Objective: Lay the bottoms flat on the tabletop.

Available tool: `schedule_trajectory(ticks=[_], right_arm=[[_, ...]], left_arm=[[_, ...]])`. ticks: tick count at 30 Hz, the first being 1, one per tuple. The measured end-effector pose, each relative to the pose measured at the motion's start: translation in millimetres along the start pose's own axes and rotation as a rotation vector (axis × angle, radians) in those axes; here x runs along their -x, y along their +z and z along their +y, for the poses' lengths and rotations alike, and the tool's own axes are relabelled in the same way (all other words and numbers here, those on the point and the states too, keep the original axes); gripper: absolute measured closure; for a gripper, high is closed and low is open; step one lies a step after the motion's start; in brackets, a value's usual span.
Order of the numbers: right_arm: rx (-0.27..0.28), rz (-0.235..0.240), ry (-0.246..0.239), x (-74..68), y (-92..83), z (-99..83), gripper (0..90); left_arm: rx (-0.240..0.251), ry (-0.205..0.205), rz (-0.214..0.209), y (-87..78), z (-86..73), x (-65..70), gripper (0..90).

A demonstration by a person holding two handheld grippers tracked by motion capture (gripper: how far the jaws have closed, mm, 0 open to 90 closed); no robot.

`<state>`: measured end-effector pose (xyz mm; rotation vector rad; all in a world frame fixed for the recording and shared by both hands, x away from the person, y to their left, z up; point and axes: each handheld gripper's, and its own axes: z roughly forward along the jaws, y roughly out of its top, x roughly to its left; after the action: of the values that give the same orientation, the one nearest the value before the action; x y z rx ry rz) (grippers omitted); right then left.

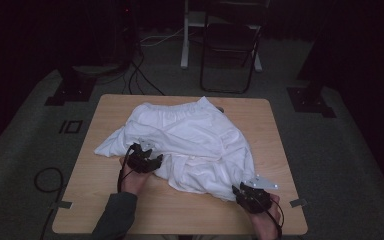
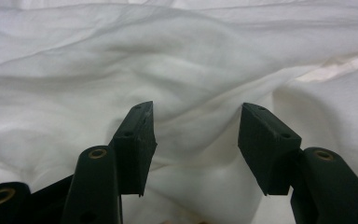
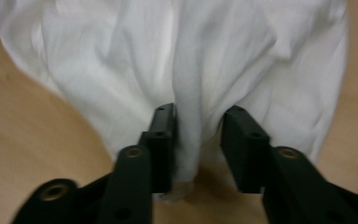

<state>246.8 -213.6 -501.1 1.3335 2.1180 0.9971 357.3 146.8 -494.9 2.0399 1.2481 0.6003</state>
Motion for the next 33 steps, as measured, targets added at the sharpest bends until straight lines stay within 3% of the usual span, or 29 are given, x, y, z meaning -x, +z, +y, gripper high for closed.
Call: schedule_trajectory(ticks=[5,8,12,15,18,20,23,33], right_arm=[[0.112,-0.02,-0.044,-4.4,-8.4,40.6,57.2],[0.137,-0.03,-0.068,-7.1,0.5,63.3,57.3],[0.109,-0.028,-0.083,-6.1,36.3,90.2,57.8],[0.02,-0.055,-0.11,-3.8,71.2,97.7,57.9],[-0.078,-0.109,-0.125,2.4,94.6,90.8,58.7],[-0.118,-0.131,-0.111,7.2,97.9,81.2,59.5],[-0.141,-0.155,-0.089,13.9,87.8,63.5,60.1],[-0.136,-0.14,0.014,21.6,54.4,16.4,59.5]], left_arm=[[0.001,0.019,-0.007,2.9,5.6,5.2,46.1],[0.001,0.022,-0.013,4.4,8.9,7.8,46.1],[0.004,0.037,-0.018,5.7,13.9,13.0,46.0],[0.015,0.055,-0.029,6.6,19.7,18.0,45.5],[0.024,0.078,-0.047,7.8,26.6,26.4,45.1],[0.03,0.106,-0.061,9.6,31.6,33.0,44.7],[0.032,0.134,-0.079,15.1,39.5,44.7,44.3],[-0.008,0.239,-0.132,47.6,60.0,90.9,38.3]])
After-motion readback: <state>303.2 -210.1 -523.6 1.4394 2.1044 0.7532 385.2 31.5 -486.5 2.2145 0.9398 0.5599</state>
